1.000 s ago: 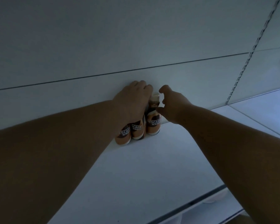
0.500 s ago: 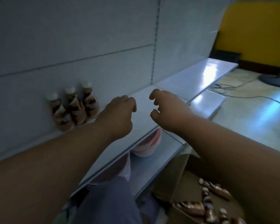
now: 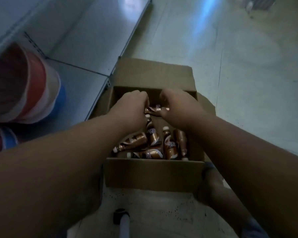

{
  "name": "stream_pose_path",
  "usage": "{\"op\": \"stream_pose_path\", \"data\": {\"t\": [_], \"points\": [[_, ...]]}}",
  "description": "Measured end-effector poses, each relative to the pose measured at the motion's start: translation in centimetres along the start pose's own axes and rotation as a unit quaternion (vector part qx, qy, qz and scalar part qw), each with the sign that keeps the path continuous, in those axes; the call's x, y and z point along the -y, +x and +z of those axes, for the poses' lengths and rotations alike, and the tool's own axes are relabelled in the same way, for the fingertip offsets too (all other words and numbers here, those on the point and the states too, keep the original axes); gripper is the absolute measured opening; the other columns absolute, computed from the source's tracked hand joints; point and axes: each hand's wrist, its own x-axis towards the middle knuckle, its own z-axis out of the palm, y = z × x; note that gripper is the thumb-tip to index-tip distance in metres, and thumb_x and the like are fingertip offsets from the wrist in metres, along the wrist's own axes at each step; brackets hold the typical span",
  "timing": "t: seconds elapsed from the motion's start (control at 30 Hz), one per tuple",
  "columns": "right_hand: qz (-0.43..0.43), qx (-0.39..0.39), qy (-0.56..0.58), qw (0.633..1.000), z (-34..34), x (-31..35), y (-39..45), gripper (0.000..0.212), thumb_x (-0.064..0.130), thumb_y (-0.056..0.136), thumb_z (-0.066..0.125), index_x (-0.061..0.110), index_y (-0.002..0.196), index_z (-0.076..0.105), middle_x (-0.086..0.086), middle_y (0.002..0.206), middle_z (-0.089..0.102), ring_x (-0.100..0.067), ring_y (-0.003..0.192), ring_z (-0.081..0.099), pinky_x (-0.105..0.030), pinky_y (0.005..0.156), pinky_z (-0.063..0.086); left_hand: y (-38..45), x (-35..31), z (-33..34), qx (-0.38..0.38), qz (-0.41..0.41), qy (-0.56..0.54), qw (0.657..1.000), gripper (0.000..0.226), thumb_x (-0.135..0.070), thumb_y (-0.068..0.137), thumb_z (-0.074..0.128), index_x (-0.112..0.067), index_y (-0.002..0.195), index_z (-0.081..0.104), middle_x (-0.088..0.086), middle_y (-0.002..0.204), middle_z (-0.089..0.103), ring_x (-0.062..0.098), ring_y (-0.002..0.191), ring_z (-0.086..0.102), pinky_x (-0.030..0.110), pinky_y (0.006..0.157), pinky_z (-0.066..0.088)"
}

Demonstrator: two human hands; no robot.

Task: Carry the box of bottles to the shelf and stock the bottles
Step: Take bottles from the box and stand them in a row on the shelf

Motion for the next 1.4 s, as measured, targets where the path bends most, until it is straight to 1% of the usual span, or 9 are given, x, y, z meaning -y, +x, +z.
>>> {"op": "stream_pose_path", "data": {"t": [0.3, 0.5, 0.73, 0.93, 1.03, 1.1, 1.17, 1.27, 1.4], "points": [[0.058, 0.101, 0.002, 0.993, 10.8, -8.6, 8.4, 0.039, 0.027, 0.085, 0.066, 0.022, 0.123, 0.056, 0.002, 0.107, 0.049, -0.014, 0.094, 0.051, -0.029, 0.076, 0.045, 9.7, 5.1, 11.2, 0.13, -0.098, -0.015, 0.987, 0.031, -0.015, 0.078, 0.073, -0.025, 0.102, 0.057, -0.001, 0.107, 0.054, 0.019, 0.096, 0.054, 0.04, 0.082, 0.054], [0.024, 0.122, -0.072, 0.99, 16.4, -10.4, 14.9, 0.046, 0.026, 0.088, 0.062, 0.021, 0.132, 0.05, -0.007, 0.137, 0.048, -0.028, 0.125, 0.045, -0.042, 0.102, 0.041, 13.8, 7.6, 16.9, 0.185, -0.342, -0.126, 0.913, 0.024, -0.03, 0.094, 0.054, -0.011, 0.107, 0.06, 0.006, 0.087, 0.058, 0.024, 0.089, 0.06, 0.037, 0.082, 0.053], [0.052, 0.115, -0.239, 0.963, 19.8, -12.4, 16.2, 0.061, 0.033, 0.087, 0.063, 0.02, 0.141, 0.04, -0.014, 0.14, 0.043, -0.035, 0.128, 0.04, -0.048, 0.103, 0.033, 15.3, 8.5, 21.8, 0.273, -0.303, -0.157, 0.9, 0.035, -0.049, 0.089, 0.058, -0.019, 0.106, 0.061, 0.004, 0.097, 0.062, 0.022, 0.085, 0.06, 0.031, 0.071, 0.045], [0.217, 0.158, 0.042, 0.962, 18.9, -13.1, 16.0, 0.076, 0.025, 0.075, 0.08, 0.023, 0.139, 0.038, -0.007, 0.134, 0.052, -0.03, 0.122, 0.051, -0.045, 0.095, 0.048, 14.6, 8.8, 20.9, 0.237, -0.33, -0.292, 0.866, 0.029, -0.035, 0.083, 0.071, -0.022, 0.106, 0.058, 0.001, 0.101, 0.066, 0.019, 0.087, 0.063, 0.033, 0.07, 0.05], [0.206, 0.148, 0.132, 0.958, 15.9, -12.5, 14.0, 0.077, 0.025, 0.072, 0.082, 0.028, 0.135, 0.038, 0.0, 0.119, 0.053, -0.024, 0.109, 0.057, -0.04, 0.085, 0.053, 13.6, 8.3, 18.3, 0.213, -0.307, -0.333, 0.866, 0.043, -0.031, 0.085, 0.07, -0.025, 0.123, 0.049, -0.007, 0.093, 0.057, 0.014, 0.083, 0.057, 0.026, 0.062, 0.043], [0.194, 0.143, 0.183, 0.953, 13.4, -11.4, 12.2, 0.075, 0.026, 0.074, 0.08, 0.031, 0.136, 0.038, 0.008, 0.106, 0.048, -0.017, 0.097, 0.056, -0.037, 0.079, 0.055, 12.6, 8.0, 15.8, 0.2, -0.306, -0.36, 0.858, 0.045, -0.031, 0.084, 0.071, -0.025, 0.123, 0.05, -0.004, 0.095, 0.06, 0.014, 0.084, 0.06, 0.032, 0.073, 0.05], [0.18, 0.126, 0.221, 0.95, 10.6, -9.9, 10.6, 0.07, 0.025, 0.075, 0.078, 0.03, 0.134, 0.042, 0.012, 0.099, 0.05, -0.012, 0.091, 0.057, -0.034, 0.074, 0.056, 11.2, 7.5, 12.8, 0.191, -0.311, -0.425, 0.828, 0.047, -0.031, 0.079, 0.074, -0.023, 0.121, 0.055, 0.004, 0.108, 0.067, 0.023, 0.095, 0.066, 0.045, 0.084, 0.054], [0.172, 0.09, 0.293, 0.936, 5.9, -6.7, 8.1, 0.055, 0.026, 0.076, 0.077, 0.028, 0.121, 0.047, 0.004, 0.1, 0.056, -0.014, 0.086, 0.061, -0.028, 0.06, 0.052, 8.2, 6.6, 7.5, 0.15, -0.307, -0.55, 0.762, 0.034, -0.022, 0.087, 0.066, -0.018, 0.119, 0.059, 0.011, 0.114, 0.066, 0.027, 0.1, 0.066, 0.043, 0.082, 0.055], [0.149, 0.04, 0.422, 0.893, 0.1, -0.4, 4.0, 0.058, 0.047, 0.073, 0.078, 0.024, 0.12, 0.053, -0.002, 0.107, 0.067, -0.019, 0.089, 0.07, -0.041, 0.074, 0.06, 2.9, 5.3, -0.9, 0.077, -0.273, -0.73, 0.621, 0.027, -0.029, 0.092, 0.053, -0.007, 0.107, 0.059, 0.012, 0.086, 0.063, 0.028, 0.076, 0.065, 0.04, 0.077, 0.053]]}}
